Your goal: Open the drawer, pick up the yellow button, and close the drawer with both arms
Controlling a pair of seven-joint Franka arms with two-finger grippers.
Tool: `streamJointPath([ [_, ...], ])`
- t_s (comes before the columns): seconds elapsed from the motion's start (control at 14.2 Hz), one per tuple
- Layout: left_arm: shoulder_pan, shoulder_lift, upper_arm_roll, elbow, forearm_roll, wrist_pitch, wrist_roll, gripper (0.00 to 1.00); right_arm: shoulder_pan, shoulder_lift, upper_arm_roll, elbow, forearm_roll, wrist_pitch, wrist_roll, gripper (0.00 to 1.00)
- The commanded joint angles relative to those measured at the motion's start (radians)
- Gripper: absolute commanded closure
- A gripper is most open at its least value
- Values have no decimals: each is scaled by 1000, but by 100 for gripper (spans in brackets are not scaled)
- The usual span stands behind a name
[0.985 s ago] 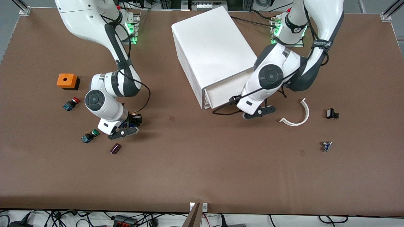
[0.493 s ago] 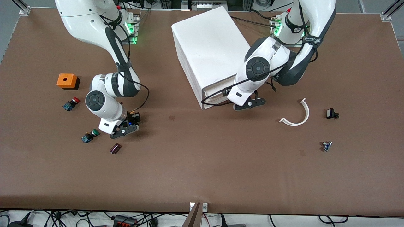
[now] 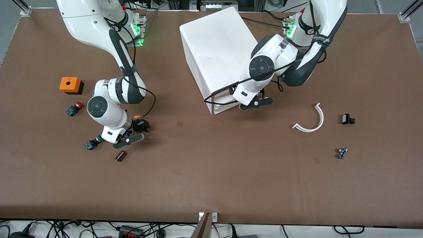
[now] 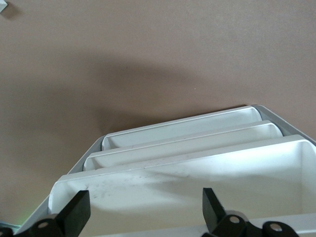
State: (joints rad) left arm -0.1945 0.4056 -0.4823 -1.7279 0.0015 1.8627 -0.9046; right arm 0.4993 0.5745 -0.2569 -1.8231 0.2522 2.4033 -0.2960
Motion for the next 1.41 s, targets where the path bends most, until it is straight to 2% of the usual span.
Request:
streamJointPath([
  [0.0, 23, -31, -10, -15, -8, -11, 1, 0, -14, -19, -21, 135, 19, -175, 11, 0],
  [0.28, 50, -31, 16, 54, 31, -37, 59, 0, -13, -21, -59, 254, 16, -332, 43, 0],
  [0.56, 130, -31, 28, 163, 274, -148, 309, 0, -10, -34, -91, 343, 9, -449, 43, 0],
  [0.84, 303, -36, 28, 244, 288, -174, 672, 0, -11, -47, -110, 427, 7, -539, 43, 0],
  [1.06, 389, -39, 31, 349, 284, -236, 896, 0, -15, -47, -134, 488, 10, -598, 41, 0],
  [1.13, 391, -65, 60, 349, 269, -252, 944, 0, -15, -47, -140, 499, 10, -611, 41, 0],
  [1.34, 305, -210, 267, 250, 145, -247, 1061, 0, -13, -47, -171, 542, 16, -688, 50, 0],
])
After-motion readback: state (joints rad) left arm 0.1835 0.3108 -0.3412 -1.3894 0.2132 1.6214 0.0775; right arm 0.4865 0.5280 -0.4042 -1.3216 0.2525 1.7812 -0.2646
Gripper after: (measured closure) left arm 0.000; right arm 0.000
